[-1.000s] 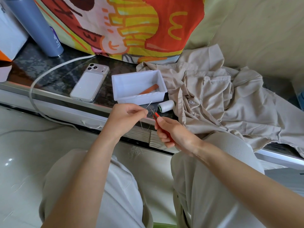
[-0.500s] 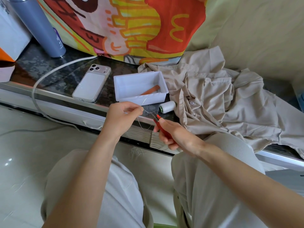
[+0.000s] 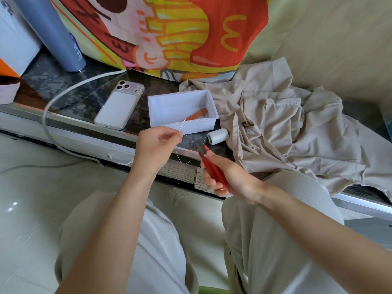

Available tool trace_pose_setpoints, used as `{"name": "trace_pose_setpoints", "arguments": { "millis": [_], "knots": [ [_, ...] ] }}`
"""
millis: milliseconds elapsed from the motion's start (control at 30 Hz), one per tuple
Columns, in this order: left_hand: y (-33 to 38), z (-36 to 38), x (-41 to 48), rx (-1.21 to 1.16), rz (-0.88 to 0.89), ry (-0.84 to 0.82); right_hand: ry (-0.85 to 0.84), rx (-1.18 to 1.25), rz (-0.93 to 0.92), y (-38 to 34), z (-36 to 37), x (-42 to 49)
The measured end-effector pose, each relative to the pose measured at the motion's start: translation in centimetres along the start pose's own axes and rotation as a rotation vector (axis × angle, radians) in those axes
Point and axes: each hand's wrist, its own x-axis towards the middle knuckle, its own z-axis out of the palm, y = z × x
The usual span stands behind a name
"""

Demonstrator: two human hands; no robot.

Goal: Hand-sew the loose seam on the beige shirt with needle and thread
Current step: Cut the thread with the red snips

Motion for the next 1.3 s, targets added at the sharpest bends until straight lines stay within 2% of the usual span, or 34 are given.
{"name": "trace_pose_setpoints", "arguments": {
  "millis": [133, 567, 1033, 1300],
  "knots": [
    [0.1, 0.2, -0.2, 0.008, 0.007, -0.038, -0.070, 0.011, 0.017, 0.1, 0.0, 0.0],
    [0.2, 0.7, -0.5, 0.051, 0.043, -0.120, -0.075, 0.062, -0.030, 0.0, 0.0, 0.8],
    [0.2, 0.7, -0.6, 0.082, 0.045, -0.153, -0.098, 0.016, -0.141, 0.2, -0.1, 0.9],
    [0.2, 0.6, -0.6, 0.079, 0.038, -0.140, -0.112, 0.036, -0.118, 0.3, -0.2, 0.9]
  ]
}}
